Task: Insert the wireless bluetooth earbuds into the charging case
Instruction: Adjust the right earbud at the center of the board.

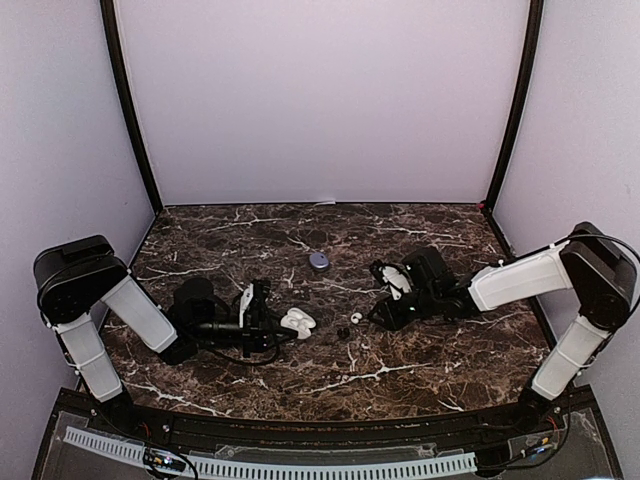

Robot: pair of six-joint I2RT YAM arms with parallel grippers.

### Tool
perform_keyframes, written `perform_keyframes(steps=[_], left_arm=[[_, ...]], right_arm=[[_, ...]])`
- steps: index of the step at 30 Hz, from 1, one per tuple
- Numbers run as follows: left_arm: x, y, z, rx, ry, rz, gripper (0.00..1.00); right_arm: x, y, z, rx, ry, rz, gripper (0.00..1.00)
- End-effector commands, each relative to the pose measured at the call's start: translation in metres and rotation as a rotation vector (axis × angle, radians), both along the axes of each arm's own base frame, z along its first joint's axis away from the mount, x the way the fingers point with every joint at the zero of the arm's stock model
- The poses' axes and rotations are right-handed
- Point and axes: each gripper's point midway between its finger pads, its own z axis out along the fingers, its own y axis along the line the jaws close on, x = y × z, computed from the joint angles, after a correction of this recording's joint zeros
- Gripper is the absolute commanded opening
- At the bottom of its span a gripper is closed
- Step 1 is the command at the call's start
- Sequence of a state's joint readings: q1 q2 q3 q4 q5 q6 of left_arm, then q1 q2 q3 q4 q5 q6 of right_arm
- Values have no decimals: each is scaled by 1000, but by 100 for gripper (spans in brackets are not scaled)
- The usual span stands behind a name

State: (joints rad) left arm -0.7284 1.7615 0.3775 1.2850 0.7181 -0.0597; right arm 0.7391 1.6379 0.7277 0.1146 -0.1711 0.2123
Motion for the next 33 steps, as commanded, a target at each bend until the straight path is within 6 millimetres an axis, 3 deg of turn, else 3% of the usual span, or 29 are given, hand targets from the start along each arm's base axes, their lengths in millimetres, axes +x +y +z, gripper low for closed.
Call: perform_keyframes(steps=[1,8,13,21,33], left_arm=[[1,-3,18,-39,-48,-15,18],[1,-2,18,-38,-49,-13,18],[1,-3,18,-40,-48,-15,18],[0,-3,19,-43,-43,-20,18],[-1,-2,21,-44,-49,-20,18]], right_arm=[[3,11,17,34,-30,6,32],[-1,45,30,128,17,31,29],[3,60,23,159,78,22,23],[9,60,7,146,125,-39,24],[13,36,-3,82,113,-141,24]])
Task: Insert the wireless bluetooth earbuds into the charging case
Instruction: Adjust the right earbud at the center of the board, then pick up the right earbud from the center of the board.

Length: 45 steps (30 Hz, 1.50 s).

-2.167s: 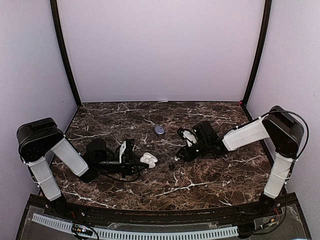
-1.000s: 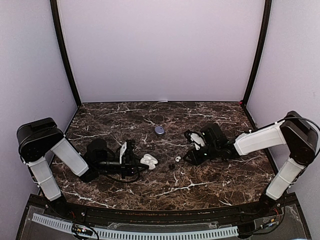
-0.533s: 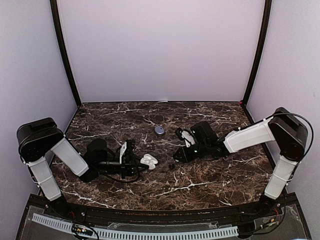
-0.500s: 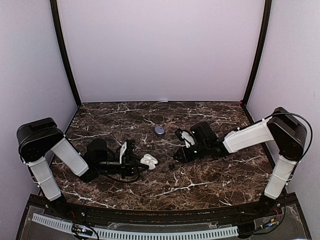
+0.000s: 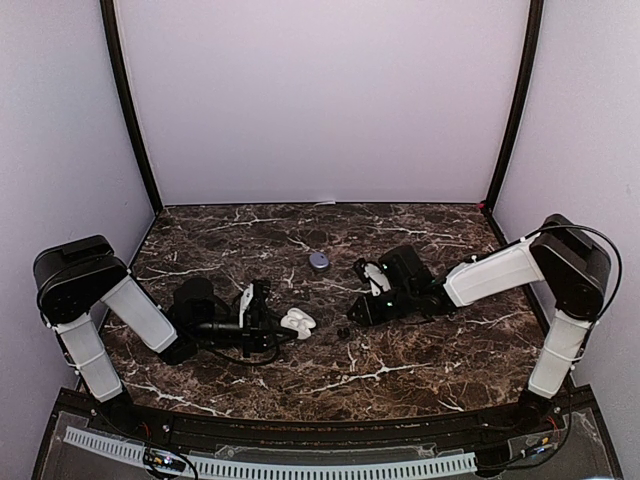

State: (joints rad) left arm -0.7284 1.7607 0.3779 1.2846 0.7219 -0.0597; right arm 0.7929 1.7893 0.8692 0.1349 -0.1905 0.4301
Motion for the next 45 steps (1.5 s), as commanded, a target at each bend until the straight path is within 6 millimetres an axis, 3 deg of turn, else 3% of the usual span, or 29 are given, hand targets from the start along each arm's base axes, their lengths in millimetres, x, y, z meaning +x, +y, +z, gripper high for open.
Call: perform_keyframes(steps=[1,16,28,45], left_arm=[[0,-2,20,-43,-49,-17,18],[0,-2,20,-44,-44,-19,18],[-1,-2,21,-45,-44,-22,18],[0,-3,19,-41,-41,-22,18]], right_arm=[[4,-11,2,-19,-16,-58,23],[-4,-34,3,-48,-19,-117,24],[0,-39,2,-83,-26,-136,10],[2,-46,7,-121,-66,-135,5]])
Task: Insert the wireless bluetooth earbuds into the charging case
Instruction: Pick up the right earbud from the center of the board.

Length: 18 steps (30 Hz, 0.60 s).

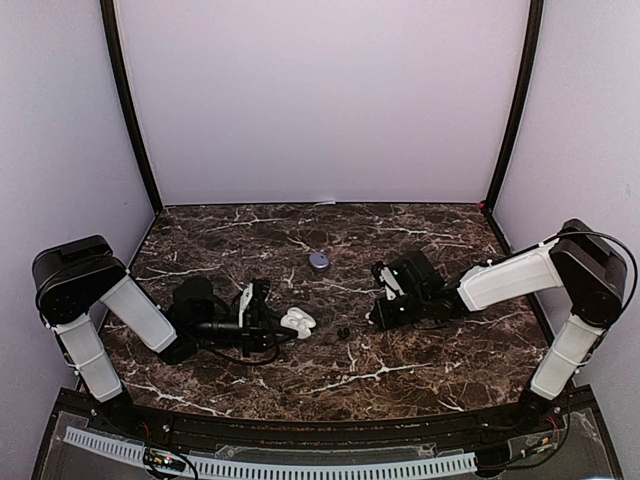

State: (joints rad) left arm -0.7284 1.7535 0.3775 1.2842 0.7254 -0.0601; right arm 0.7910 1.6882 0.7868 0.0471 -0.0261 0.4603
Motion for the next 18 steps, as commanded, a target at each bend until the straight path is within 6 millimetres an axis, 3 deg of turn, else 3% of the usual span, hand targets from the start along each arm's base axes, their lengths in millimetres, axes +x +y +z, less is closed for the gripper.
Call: perform_keyframes(steps=[1,8,10,18], left_arm=[[0,-3,17,-36,-37,-20,18],[-4,-3,17,-37,-46,-40,18],[-6,-3,18,-40,-48,-53,18],[-19,-7,20,-59,-48,-128,18]], right_arm=[[5,-1,14,4,-46,7,4],[-2,12,32,39,-117,130,0],[-11,21,49,84,-162,191,0],[-77,64,118,317,-379,504,0]])
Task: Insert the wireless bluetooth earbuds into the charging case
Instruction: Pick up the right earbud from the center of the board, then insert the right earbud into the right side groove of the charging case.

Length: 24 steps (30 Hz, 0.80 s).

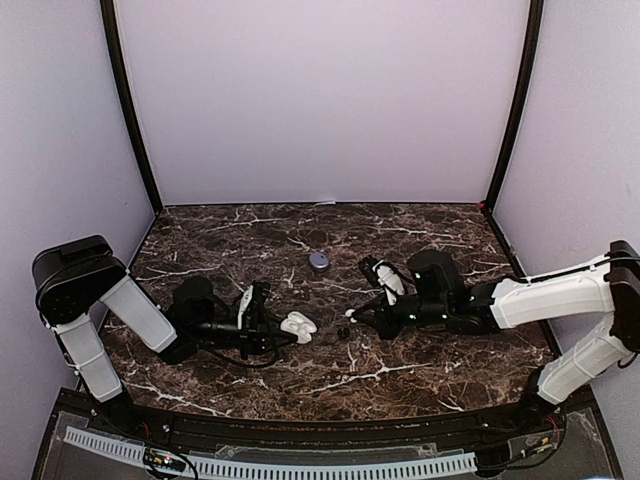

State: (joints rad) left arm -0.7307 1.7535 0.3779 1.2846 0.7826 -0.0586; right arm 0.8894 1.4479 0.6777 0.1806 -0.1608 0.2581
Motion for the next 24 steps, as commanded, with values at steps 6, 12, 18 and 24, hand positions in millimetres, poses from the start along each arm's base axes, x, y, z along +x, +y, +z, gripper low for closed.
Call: perform_keyframes(steps=[6,12,18,24], left_arm=[[-15,-8,21,-63,-63,-95,18],[-16,-9,21,-64,-58,-99,18],[-14,-9,21,-60,-54,-87,18],[-14,-10,21,-61,-50,-86,18]], right_arm=[[-55,39,66,226,-211,275,0],[-67,52,73,251,-245,324,0],[-78,67,66,230,-255,358,0],[-78,79,52,192,-249,342,0]])
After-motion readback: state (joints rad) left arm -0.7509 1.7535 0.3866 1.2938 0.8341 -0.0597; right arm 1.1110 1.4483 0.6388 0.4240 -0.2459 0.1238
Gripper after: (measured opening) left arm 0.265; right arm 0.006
